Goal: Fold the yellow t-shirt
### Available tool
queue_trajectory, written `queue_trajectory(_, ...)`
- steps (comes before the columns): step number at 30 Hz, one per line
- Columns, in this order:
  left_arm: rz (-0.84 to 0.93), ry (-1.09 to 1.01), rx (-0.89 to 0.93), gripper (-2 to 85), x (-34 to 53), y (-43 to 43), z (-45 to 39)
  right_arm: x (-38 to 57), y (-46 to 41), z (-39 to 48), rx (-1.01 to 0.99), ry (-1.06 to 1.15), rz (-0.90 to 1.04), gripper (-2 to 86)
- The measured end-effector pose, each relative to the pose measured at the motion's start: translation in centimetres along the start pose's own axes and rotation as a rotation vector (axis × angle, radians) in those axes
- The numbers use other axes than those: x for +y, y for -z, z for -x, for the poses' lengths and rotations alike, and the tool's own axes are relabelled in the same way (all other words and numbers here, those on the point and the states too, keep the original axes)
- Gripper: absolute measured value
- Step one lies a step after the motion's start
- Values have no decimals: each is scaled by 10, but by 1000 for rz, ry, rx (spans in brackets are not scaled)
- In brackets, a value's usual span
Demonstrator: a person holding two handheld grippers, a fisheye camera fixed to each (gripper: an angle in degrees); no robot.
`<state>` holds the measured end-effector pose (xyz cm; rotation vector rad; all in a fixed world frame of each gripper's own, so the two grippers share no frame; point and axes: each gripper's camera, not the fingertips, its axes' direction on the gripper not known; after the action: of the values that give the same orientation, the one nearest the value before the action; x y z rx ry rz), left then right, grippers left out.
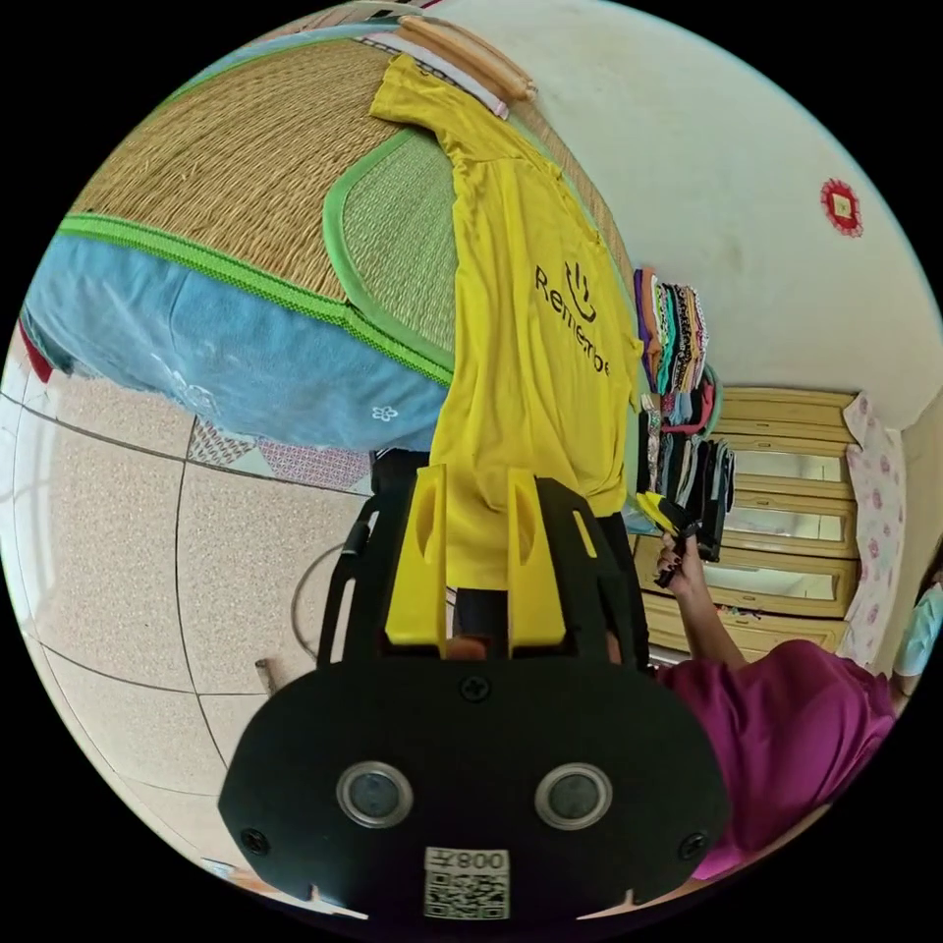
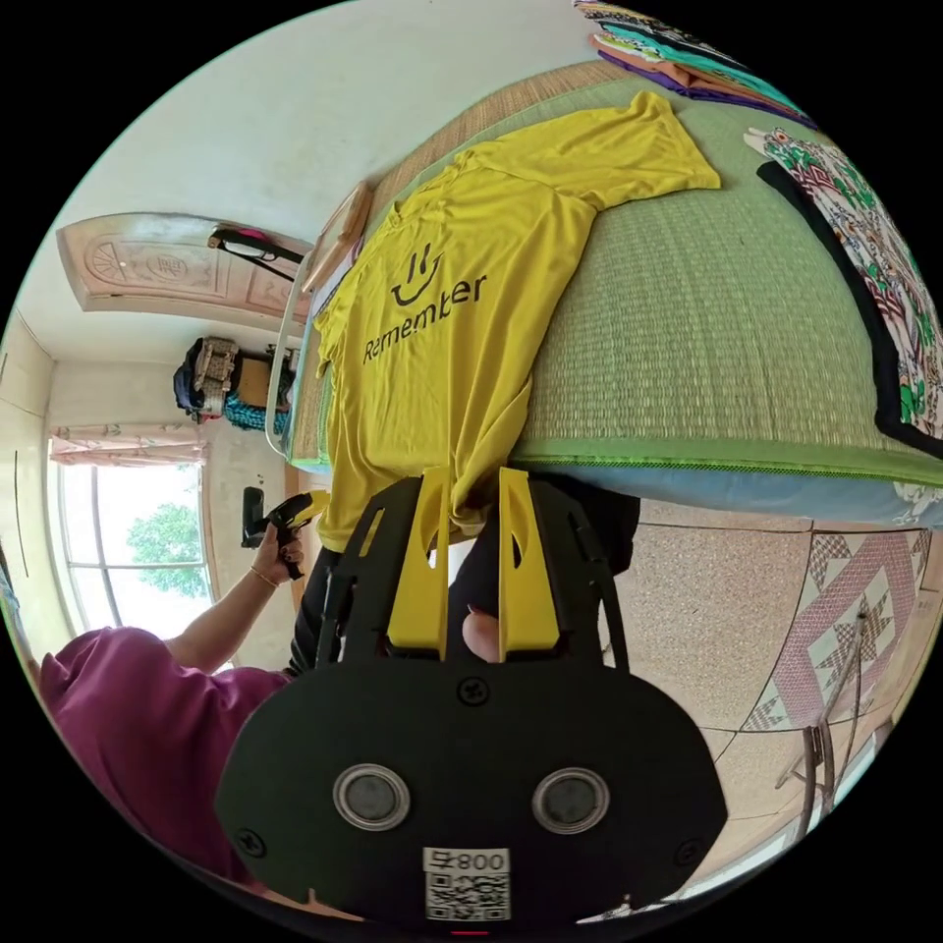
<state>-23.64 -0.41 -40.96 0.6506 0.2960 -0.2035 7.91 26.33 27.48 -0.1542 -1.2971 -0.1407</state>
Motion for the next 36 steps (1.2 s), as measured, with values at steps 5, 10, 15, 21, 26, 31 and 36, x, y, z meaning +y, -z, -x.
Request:
queue_trajectory(5,-13,110,140,101,23,-4,26,9,-8,14,18,1,17,90)
queue_trajectory(10,44,55,169,37,39,1,8,1,-15,22,15,-2,55,46)
queue_trajectory(15,-54,-32,200,17,58,55,-12,17,37,37,-5,35,3,9)
queue_trajectory(21,-158,-77,188,12,88,122,-15,59,124,22,83,36,-86,2)
queue_trajectory(26,-156,-13,127,12,110,132,-1,68,144,-68,60,-178,-103,3)
queue_trajectory(31,-178,99,148,12,132,139,21,75,145,-103,-4,-245,-95,2)
queue_trajectory(36,-226,125,206,14,145,152,19,89,157,-114,-93,-259,-129,2)
